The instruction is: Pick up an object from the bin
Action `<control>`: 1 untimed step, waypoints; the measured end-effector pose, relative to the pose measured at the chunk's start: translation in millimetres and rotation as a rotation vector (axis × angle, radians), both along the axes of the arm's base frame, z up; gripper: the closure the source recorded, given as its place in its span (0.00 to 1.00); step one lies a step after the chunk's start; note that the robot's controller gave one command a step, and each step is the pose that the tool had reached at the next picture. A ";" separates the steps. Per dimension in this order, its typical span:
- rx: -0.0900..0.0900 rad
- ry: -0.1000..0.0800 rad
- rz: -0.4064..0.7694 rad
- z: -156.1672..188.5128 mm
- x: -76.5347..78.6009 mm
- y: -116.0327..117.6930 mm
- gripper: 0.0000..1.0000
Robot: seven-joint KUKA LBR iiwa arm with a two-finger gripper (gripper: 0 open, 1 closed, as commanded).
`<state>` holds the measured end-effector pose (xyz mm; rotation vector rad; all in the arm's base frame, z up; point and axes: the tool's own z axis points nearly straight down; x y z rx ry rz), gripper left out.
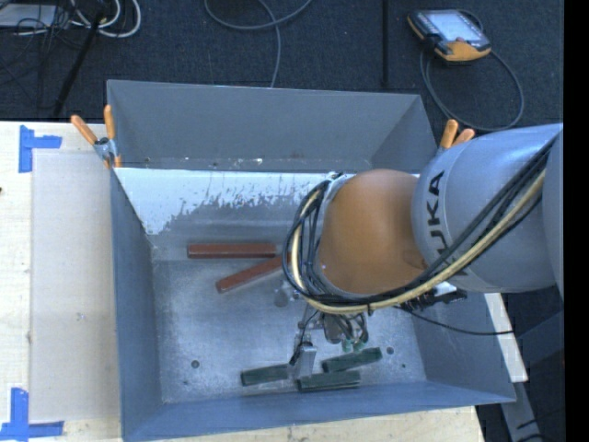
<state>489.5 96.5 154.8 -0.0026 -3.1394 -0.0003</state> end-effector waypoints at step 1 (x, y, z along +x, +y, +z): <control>0.000 -0.003 0.116 -55.9 3.2 7.7 0.00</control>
Offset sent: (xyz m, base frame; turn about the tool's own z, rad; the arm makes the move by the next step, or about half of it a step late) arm 0.0012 0.0107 -0.0218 -0.1711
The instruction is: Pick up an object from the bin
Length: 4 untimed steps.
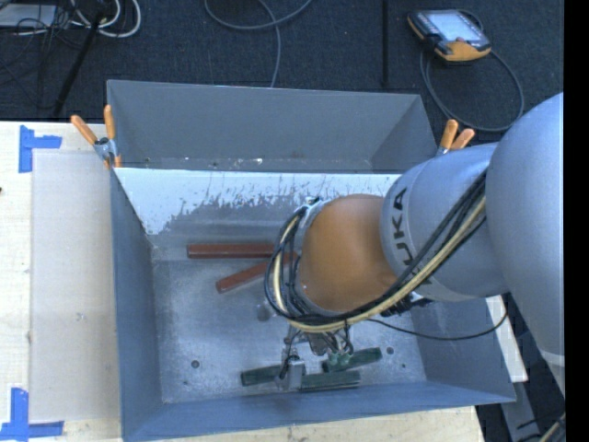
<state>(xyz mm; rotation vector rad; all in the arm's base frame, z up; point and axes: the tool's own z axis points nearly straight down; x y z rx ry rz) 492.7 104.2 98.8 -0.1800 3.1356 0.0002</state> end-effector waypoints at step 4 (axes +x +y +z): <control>0.000 0.003 -0.035 -29.5 -11.3 -19.9 1.00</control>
Offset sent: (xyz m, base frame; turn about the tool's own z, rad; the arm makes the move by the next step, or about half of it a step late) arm -0.0151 -0.0094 0.0054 -0.0713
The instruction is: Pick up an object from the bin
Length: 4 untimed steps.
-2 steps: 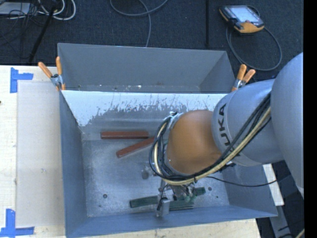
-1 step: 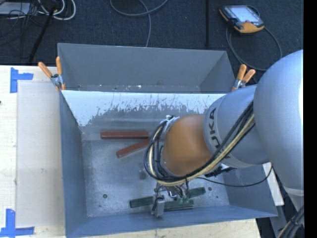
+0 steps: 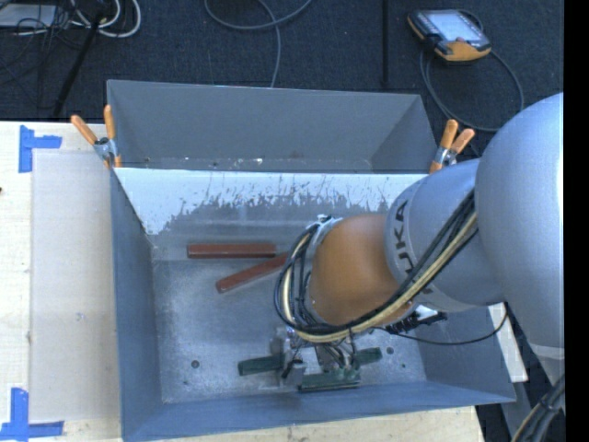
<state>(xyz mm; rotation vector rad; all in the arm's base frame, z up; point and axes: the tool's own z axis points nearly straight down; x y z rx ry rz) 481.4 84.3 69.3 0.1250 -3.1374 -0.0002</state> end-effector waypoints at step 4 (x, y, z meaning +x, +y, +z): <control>0.000 0.001 -0.001 24.5 -0.8 -0.1 1.00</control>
Offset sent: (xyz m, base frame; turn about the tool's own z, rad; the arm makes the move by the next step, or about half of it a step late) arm 0.0000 0.0000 0.0317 0.0000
